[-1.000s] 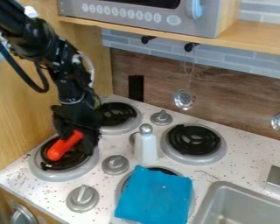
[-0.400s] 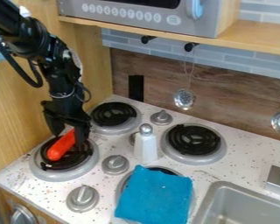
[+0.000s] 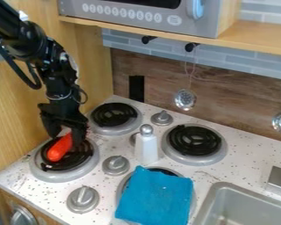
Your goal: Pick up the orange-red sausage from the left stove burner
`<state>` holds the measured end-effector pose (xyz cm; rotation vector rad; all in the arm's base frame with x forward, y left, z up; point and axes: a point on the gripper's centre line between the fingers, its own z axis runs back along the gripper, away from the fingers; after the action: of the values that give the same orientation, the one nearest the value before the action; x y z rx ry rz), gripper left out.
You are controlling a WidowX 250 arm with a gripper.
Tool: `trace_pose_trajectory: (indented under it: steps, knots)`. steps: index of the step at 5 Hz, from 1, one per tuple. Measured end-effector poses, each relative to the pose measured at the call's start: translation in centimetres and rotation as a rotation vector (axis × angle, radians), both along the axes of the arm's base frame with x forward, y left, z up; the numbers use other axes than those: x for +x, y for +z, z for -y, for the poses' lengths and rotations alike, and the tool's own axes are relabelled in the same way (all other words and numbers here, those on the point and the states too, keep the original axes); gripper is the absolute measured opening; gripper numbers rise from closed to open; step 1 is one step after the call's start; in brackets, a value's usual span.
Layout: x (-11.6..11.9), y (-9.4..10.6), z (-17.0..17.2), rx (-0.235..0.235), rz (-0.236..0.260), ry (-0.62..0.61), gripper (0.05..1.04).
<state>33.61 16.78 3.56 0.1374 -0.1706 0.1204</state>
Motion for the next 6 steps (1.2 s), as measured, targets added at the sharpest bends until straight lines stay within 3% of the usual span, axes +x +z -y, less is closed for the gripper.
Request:
trace_pose_trajectory:
  steps: [4, 5, 6]
  knots:
    - [0.4, -1.4, -1.3, -0.016, -0.035, 0.026, 1.005]
    - [0.2, -2.1, -1.2, -0.026, -0.054, 0.027, 0.931]
    - [0.4, -2.0, -1.3, -0.029, -0.047, 0.032, 0.672]
